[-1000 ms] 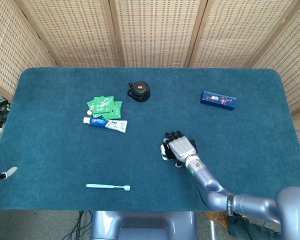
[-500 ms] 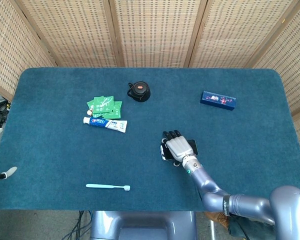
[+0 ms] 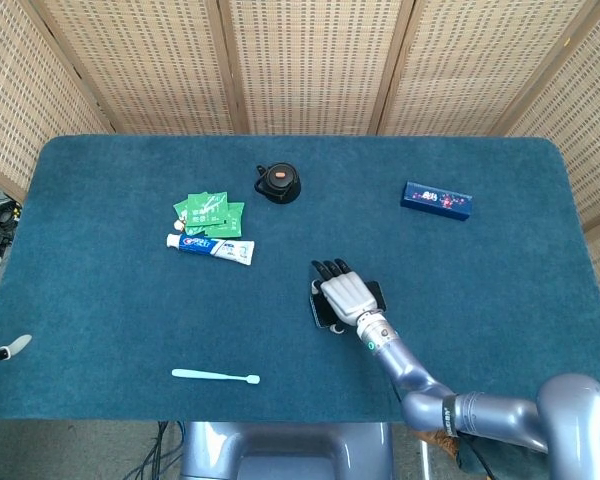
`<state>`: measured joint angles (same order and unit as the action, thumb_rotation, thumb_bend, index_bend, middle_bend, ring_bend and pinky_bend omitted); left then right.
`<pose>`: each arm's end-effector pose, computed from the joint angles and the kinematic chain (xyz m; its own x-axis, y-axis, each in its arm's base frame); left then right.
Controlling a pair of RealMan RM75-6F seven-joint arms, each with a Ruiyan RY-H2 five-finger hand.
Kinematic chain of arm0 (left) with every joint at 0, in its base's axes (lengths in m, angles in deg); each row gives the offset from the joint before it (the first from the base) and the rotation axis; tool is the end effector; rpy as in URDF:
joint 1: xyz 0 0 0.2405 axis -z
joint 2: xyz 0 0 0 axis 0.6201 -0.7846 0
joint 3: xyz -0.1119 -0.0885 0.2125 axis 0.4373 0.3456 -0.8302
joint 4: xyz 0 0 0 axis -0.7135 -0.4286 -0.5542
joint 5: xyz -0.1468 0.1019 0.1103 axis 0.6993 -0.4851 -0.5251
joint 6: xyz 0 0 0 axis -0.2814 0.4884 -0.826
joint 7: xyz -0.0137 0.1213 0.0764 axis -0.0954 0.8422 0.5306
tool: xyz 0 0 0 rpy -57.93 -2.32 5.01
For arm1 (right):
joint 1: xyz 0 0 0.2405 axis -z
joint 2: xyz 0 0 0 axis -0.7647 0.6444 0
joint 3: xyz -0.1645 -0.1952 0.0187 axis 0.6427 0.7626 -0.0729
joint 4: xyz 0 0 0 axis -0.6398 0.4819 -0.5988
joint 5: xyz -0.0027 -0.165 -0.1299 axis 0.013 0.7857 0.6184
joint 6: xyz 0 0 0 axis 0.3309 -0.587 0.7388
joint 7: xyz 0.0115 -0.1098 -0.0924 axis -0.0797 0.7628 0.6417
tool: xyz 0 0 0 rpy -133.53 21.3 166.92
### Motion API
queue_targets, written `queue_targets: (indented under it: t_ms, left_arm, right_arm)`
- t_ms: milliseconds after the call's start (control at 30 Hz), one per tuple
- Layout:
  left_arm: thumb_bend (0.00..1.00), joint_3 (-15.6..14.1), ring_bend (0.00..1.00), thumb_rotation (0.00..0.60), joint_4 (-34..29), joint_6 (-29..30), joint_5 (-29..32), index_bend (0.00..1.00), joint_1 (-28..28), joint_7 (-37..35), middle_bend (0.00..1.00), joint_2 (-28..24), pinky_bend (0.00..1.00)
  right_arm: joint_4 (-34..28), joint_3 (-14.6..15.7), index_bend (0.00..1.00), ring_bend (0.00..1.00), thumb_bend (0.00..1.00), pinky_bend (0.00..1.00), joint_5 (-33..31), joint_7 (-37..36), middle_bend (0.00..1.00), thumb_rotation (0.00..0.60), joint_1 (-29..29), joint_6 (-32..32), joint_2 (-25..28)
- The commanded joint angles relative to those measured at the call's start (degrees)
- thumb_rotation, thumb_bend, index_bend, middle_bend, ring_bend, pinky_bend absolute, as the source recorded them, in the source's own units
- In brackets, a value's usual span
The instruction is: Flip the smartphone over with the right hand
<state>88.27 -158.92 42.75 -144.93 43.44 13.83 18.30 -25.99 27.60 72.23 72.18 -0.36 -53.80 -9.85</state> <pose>-0.2901 0.1848 0.2088 0.3620 -0.0035 0.9322 0.9313 0.0452 -0.3615 -0.1148 -0.3421 -0.0701 0.5103 -0.3879 0.7675 -0.8369 -0.4293 0.3395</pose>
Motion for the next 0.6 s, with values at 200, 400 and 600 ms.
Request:
queue_targets:
  t_ms: [200,400,600]
  left_arm:
    - [0.00,-0.1,0.00,0.600,-0.1,0.0,-0.2,0.00,0.0,0.0,0.00,-0.1,0.00]
    - [0.00,-0.3,0.00,0.600,-0.1,0.1,-0.4,0.00,-0.1,0.3,0.00,0.0,0.00]
    - [0.00,-0.3,0.00,0.600,-0.2,0.1,-0.3,0.00,-0.1,0.6,0.00,0.1,0.00]
  right_arm:
    - [-9.2,-3.5,0.72,0.00,0.44,0.00,3.2,-9.0,0.01,0.600,1.3,0.3,4.1]
    - [-13.5,-6.1,0.71,0.00,0.44,0.00,7.8,-19.7,0.03,0.600,3.7,0.0,7.0]
    - [-15.3,-8.8,0.72,0.00,0.44,0.00,11.9,-36.2,0.05,0.600,8.3,-0.8,10.6]
